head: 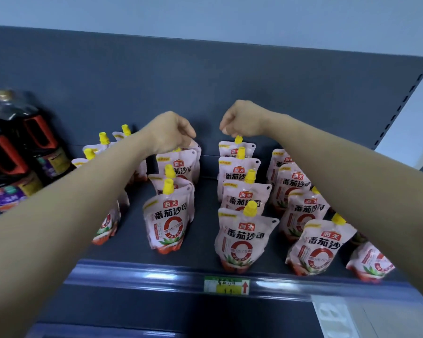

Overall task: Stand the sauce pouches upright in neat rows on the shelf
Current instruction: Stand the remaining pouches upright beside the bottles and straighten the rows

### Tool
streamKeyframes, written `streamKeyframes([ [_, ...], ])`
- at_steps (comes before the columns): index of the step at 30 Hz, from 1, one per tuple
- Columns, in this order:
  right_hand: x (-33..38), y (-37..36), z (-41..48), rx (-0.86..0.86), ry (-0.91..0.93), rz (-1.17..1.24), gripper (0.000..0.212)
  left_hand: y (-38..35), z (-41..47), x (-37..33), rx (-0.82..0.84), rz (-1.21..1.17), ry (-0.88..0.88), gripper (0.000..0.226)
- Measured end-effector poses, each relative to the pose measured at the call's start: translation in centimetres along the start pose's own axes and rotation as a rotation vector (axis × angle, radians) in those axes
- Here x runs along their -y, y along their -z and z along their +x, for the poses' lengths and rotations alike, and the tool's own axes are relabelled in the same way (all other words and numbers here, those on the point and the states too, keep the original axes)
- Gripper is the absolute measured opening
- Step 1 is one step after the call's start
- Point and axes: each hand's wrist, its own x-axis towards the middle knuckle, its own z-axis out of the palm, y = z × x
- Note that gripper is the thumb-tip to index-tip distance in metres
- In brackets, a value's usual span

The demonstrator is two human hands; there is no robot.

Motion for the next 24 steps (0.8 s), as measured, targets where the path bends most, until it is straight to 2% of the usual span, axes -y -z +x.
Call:
streamKeyframes([
  [5, 4.4, -2.5, -0.5, 0.157, 0.042, -0.005, 0.021, 1.8, -4.3, 2.6, 0.028, -0.007, 0.033, 0.015],
  [10, 6.6, -5.4, -1.1, 0.293, 0.008, -0.048, 0.028, 2.1, -7.6, 5.3, 0.079, -0.063, 0.107, 0.037],
  [15, 7.5, -6.9, -1.9, 0.409, -0.048, -0.093, 0.036, 0.5, -9.8, 7.0, 0.266, -0.1, 0.105, 0.033],
  [19, 8.1, -7.3, -2.5, 0.466, -0.042, -0.162, 0.038, -0.4, -10.1, 6.9, 0.317, -0.1, 0.083, 0.023],
  [21, 8.2, -7.5, -2.6, 0.468, -0.047, -0.147, 0.037, -0.7, -10.1, 6.8, 0.304, -0.065, 0.103, 0.009],
  [24, 8.1, -7.8, -2.2, 0.451, -0.057, -0.085, 0.033, -1.2, -9.9, 7.0, 0.261, -0.103, 0.129, 0.03],
])
